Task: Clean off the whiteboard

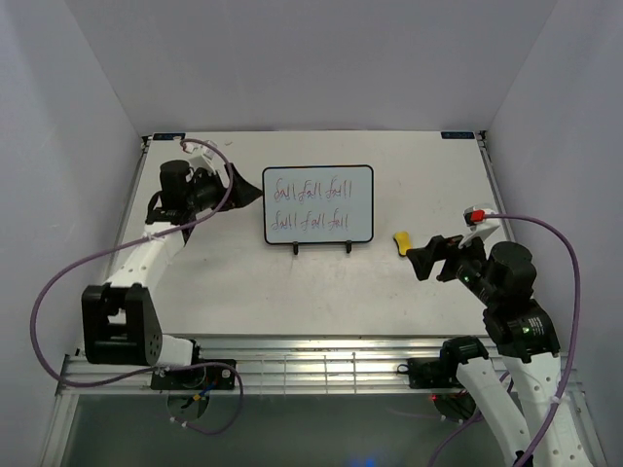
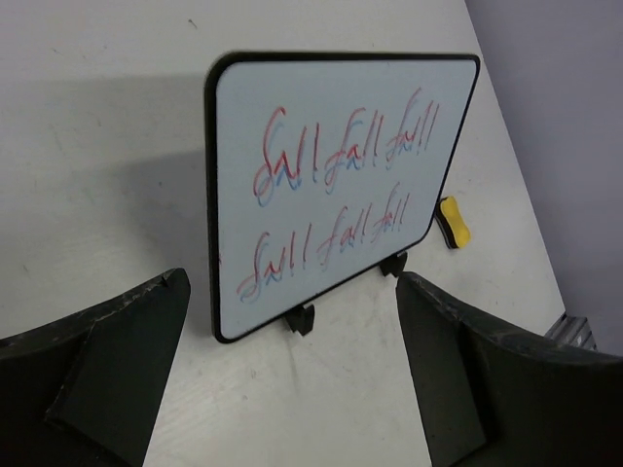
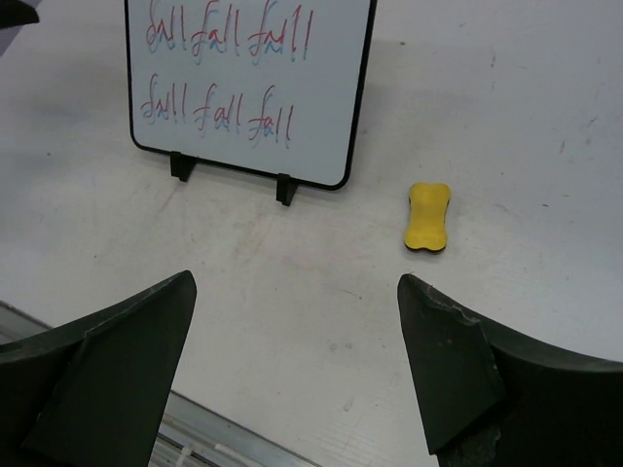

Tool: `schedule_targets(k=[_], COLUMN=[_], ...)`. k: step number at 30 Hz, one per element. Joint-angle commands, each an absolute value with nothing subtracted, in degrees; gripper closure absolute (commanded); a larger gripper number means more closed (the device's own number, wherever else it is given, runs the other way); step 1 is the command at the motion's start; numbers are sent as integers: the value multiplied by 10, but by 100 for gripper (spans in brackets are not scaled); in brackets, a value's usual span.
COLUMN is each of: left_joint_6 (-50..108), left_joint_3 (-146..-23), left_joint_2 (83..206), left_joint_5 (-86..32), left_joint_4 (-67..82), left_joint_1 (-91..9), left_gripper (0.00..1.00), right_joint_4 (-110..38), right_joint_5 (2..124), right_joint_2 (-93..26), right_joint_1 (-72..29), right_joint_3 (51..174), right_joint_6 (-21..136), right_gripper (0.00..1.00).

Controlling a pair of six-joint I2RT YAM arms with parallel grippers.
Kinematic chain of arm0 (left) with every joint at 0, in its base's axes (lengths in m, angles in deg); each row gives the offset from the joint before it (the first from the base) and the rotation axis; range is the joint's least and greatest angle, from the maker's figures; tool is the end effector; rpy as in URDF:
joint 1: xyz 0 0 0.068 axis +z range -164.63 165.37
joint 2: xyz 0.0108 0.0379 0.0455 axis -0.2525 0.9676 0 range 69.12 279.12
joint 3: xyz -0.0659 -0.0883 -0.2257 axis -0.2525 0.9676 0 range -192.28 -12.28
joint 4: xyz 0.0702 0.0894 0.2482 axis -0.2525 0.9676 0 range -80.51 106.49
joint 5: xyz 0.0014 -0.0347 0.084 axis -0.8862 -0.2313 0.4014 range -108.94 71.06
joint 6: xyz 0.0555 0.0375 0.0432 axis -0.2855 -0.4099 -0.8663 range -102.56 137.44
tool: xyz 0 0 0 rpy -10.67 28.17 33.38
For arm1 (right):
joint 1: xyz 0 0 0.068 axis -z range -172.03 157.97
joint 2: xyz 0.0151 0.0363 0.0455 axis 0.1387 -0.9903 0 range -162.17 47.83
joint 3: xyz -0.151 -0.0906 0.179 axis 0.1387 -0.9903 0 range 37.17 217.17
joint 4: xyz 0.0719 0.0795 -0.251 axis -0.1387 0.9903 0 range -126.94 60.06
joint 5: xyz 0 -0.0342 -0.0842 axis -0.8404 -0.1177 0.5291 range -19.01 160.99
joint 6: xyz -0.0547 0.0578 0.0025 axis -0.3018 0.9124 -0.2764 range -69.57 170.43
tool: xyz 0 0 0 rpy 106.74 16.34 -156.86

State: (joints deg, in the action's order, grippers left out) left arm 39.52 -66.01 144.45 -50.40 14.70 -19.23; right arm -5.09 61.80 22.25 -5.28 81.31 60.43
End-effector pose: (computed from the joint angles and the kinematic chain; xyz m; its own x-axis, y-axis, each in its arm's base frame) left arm 0.3344 -0.0629 0.2485 -0.6169 -0.2720 -0.7385 0.3248 0.7668 -0.5537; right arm 0.1578 0.0484 0.3240 -0.2860 0.1088 -0.9520 -0.3330 0.9203 0.2052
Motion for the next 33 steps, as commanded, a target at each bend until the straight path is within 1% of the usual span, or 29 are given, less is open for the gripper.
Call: schedule_targets(k=[1, 2, 3, 4, 5, 7, 8, 11, 13, 14, 17, 19, 20, 22, 24, 26, 28, 31, 33], left_joint_6=[418, 408, 406, 411, 421, 443, 454, 509, 538, 563, 608, 634, 659, 675, 685, 690, 696, 701, 706], left_joint_3=[-722, -741, -757, -781, -794, -844, -854, -869, -885, -902, -908, -905, -905, -908, -914, -916, -920, -931, -941], left_joint_2=[1525, 1552, 1579, 1632, 1662, 1718, 1762, 1813, 1842, 1865, 1886, 1899, 1903, 1917, 1924, 1934, 1939, 1946, 1955], left_joint_5=[-623, -602, -607, -628, -678, -721, -765, -797, -827, -838, -869, -886, -891, -898, -894, -892, -891, -891, -895], left_joint_4=[10, 19, 12, -3, -38, -57, -93, -181, -212, -233, -300, -355, -371, -397, -402, -409, -413, -416, -418], left_joint_1=[-158, -156, -152, -152, -151, -150, -150, -151, -153, -155, -166, -165, -165, -166, -164, -165, -166, -166, -166], left_gripper=[2, 2, 2, 2, 2, 2, 2, 2, 2, 4, 12, 21, 28, 35, 39, 45, 45, 49, 56], right_joint_4=[-66, -64, -60, -60, -61, -63, -63, -53, -47, -47, -49, -46, -44, -42, -43, -44, -45, -48, -50], right_joint_5=[568, 568, 568, 568, 568, 564, 557, 546, 546, 546, 540, 539, 539, 542, 542, 540, 541, 540, 540], right_joint_2=[220, 223, 227, 229, 234, 235, 232, 225, 225, 227, 227, 225, 224, 223, 223, 223, 223, 219, 217], right_joint_1=[-56, -55, -55, -56, -56, -56, -56, -57, -57, -57, -57, -57, -57, -57, -57, -57, -57, -57, -57], right_joint_3=[813, 815, 814, 813, 813, 815, 818, 832, 836, 837, 835, 835, 835, 834, 830, 829, 825, 824, 823], right_joint_6=[583, 579, 571, 568, 566, 564, 563, 561, 559, 558, 558, 557, 555, 553, 553, 552, 552, 553, 553], right_gripper=[10, 10, 10, 10, 10, 10, 10, 10, 10, 10, 10, 10, 10, 10, 10, 10, 10, 10, 10])
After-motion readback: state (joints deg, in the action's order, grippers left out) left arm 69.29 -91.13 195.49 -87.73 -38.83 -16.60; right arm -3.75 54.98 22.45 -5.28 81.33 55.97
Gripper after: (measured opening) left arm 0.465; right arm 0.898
